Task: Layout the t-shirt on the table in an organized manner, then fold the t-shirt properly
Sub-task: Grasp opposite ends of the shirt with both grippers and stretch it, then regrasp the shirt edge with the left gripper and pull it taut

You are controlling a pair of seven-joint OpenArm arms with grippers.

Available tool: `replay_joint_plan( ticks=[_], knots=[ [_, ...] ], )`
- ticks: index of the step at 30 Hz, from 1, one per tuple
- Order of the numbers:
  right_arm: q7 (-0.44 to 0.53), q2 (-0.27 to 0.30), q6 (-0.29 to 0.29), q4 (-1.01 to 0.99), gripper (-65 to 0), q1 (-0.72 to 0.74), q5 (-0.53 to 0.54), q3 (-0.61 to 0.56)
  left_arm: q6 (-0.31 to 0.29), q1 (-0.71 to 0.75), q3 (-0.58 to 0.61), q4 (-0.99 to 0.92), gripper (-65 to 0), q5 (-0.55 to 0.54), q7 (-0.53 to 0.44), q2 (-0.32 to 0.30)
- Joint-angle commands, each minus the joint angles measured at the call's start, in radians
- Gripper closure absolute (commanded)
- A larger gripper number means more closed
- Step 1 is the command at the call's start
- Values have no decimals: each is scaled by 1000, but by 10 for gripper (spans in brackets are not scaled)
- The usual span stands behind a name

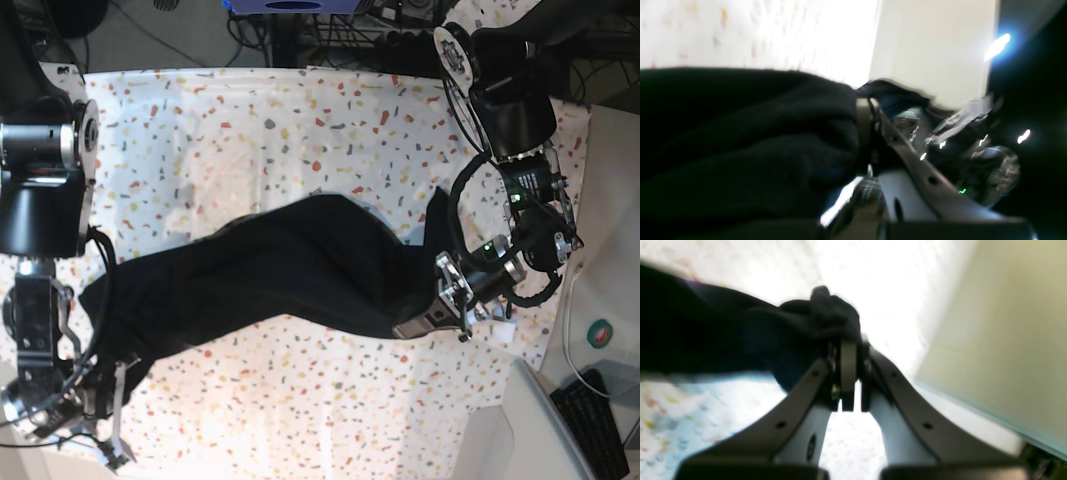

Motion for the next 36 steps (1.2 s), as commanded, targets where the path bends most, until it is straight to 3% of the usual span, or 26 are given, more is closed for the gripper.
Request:
replay_joint_plan(
  ticks=[1, 7, 10, 11, 12, 14, 16, 17, 19, 20, 23, 27, 31, 36],
  knots=[
    [48, 16, -37, -67, 0, 68, -14, 3, 0, -35, -3, -28, 0, -18, -20, -10],
    [392, 7, -158, -535, 0, 215, -9, 10, 0, -115, -4, -192, 0, 117, -132, -17],
    [521, 6, -214, -684, 0, 249, -9, 10, 0, -124, -4, -246, 0, 129, -196, -18],
    [547, 6, -230, -707, 0, 257, -9, 10, 0, -127, -10, -258, -38, 126, -216, -18],
    [576, 6, -249, -719, -26, 258, -8, 10, 0, -127, -13, -268, -125, 126, -242, -20],
    [610, 6, -289, -719, -242, 255, -8, 16, 0, -125, -13, -272, -280, 125, -300, -35],
    [621, 7, -307, -717, -396, 251, -8, 56, 0, -122, -13, -269, -403, 125, -346, -38],
    [619, 9, -307, -716, -437, 249, -9, 79, 0, -119, -13, -266, -464, 125, -360, -41],
    [581, 26, -307, -679, -452, 231, -12, 131, 0, -118, -10, -257, -556, 126, -369, -52],
    [541, 41, -307, -642, -452, 205, -11, 148, 0, -111, -1, -229, -571, 131, -369, -72],
    [429, 61, -307, -477, -453, 94, -8, 186, 0, -18, 60, -83, -561, 151, -376, -107],
    [403, 58, -306, -269, -461, -82, -8, 290, 0, 155, 115, 171, -555, 266, -379, -136],
    [409, 52, -304, -315, -462, -135, 37, 321, 0, 324, 122, 308, -555, 399, -383, -130],
    [458, 90, -304, -429, -458, -133, 196, 316, 0, 496, 200, 365, -555, 542, -504, -119]
  ],
)
